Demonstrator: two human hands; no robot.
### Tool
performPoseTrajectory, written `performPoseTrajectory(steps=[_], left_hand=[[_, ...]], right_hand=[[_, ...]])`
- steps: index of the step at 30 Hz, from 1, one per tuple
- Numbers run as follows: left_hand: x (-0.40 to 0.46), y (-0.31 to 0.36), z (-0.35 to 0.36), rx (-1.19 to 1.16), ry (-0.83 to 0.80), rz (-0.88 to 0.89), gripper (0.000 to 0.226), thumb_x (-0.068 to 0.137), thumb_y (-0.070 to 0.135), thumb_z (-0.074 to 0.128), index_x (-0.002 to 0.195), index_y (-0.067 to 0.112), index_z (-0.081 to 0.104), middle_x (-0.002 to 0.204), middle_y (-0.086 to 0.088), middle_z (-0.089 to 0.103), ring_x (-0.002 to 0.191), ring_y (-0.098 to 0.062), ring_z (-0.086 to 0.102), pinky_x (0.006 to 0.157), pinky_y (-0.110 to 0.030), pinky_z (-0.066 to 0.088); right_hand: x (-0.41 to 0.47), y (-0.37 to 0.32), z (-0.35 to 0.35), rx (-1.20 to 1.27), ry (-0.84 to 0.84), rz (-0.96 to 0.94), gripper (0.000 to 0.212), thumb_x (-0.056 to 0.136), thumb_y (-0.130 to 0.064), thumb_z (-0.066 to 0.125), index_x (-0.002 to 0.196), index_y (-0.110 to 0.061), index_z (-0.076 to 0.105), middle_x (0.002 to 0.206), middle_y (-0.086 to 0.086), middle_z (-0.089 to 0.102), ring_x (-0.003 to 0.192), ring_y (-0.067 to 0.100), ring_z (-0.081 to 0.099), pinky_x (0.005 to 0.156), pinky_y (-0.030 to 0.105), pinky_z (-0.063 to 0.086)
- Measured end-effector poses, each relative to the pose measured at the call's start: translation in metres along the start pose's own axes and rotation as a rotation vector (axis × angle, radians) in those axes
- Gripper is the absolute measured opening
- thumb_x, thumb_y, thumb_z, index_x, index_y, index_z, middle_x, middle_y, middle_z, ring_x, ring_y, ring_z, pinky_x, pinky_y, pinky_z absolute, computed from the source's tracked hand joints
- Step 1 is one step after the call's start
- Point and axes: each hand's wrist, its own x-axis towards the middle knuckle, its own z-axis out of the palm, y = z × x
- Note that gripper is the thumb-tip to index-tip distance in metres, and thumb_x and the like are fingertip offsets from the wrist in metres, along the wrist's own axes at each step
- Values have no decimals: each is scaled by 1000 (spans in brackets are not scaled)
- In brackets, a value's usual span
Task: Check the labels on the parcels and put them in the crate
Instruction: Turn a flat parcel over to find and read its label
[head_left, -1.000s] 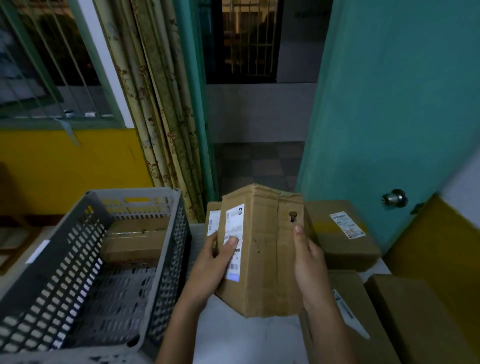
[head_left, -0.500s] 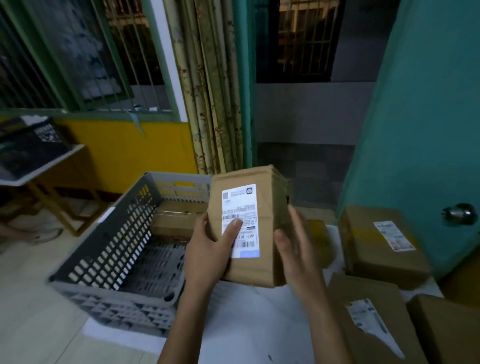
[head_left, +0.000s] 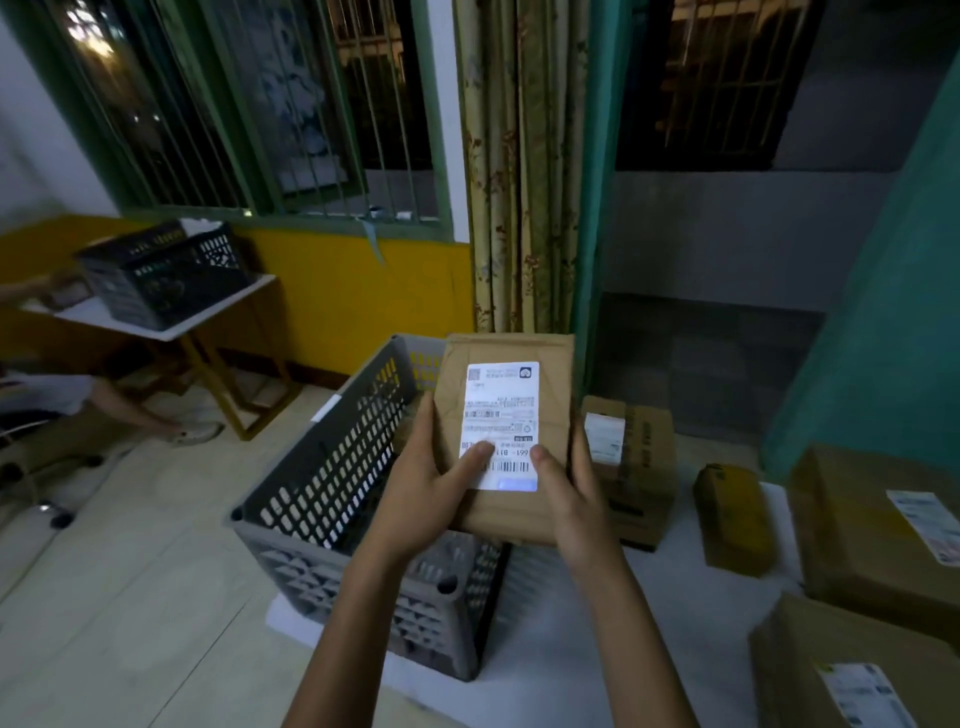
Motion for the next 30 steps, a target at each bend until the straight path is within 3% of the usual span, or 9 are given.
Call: performPoseTrajectory(steps=[3,7,10,13,16,19,21,25,30], left_hand=[[13,-17,-25,-23,9,15,67,93,46,68,147,54,29,132,39,53,114,20,55,86,-4,45],[33,-37,-59,-30,-2,-8,62,96,38,67,131,58,20,117,44,43,91,37,47,72,5,40],[55,-56,-91,-21,-29,-10,66,96,37,68,137,50,18,115,45,37,88,42,41,72,8,37],[76,-76,-116,-10,-62,21,70,94,46,69,150,48,28,130,39,50,112,25,51,94,-10,46],[92,-95,-138,5,-87,30,85,92,51,69,160,42,19,149,23,48,131,-1,52,108,-32,46],[104,-106,-147,81,-118,54,91,94,49,66,164,32,9,160,15,34,141,-4,37,111,-28,35],[111,-117,-148,119,-150,55,90,96,50,63,164,30,8,164,11,30,142,-4,33,113,-30,32],[129,-142,-147,167,-237,40,93,95,57,60,163,30,4,166,5,27,148,-12,33,118,-40,34],[142,-171,-141,255,-336,-70,95,97,50,61,164,23,1,167,-4,23,149,-21,32,116,-36,31]], right_hand=[[15,3,30,-12,-14,6,80,84,-60,61,155,-51,25,154,-13,47,136,12,51,111,47,46],[30,9,73,-24,-13,28,70,88,-55,59,152,-54,30,150,-12,52,132,13,55,109,47,48],[45,18,110,-23,36,55,57,97,-45,60,146,-57,32,144,-11,58,126,13,59,107,46,49],[58,22,139,-61,90,96,55,95,-50,59,141,-63,32,142,-10,57,121,15,60,103,46,51],[70,28,163,-107,133,143,52,99,-47,57,142,-61,32,140,-10,55,118,15,60,100,45,53],[81,39,178,-164,184,180,62,91,-53,58,148,-52,33,138,-12,56,115,14,61,101,49,52],[85,44,186,-167,201,191,53,97,-50,58,145,-50,35,131,-16,60,111,11,62,99,44,52],[96,59,193,-216,217,226,44,99,-46,59,136,-54,36,121,-24,61,108,8,63,97,41,53],[113,90,192,-274,200,349,41,98,-41,61,131,-47,38,111,-23,60,103,8,64,94,40,55]])
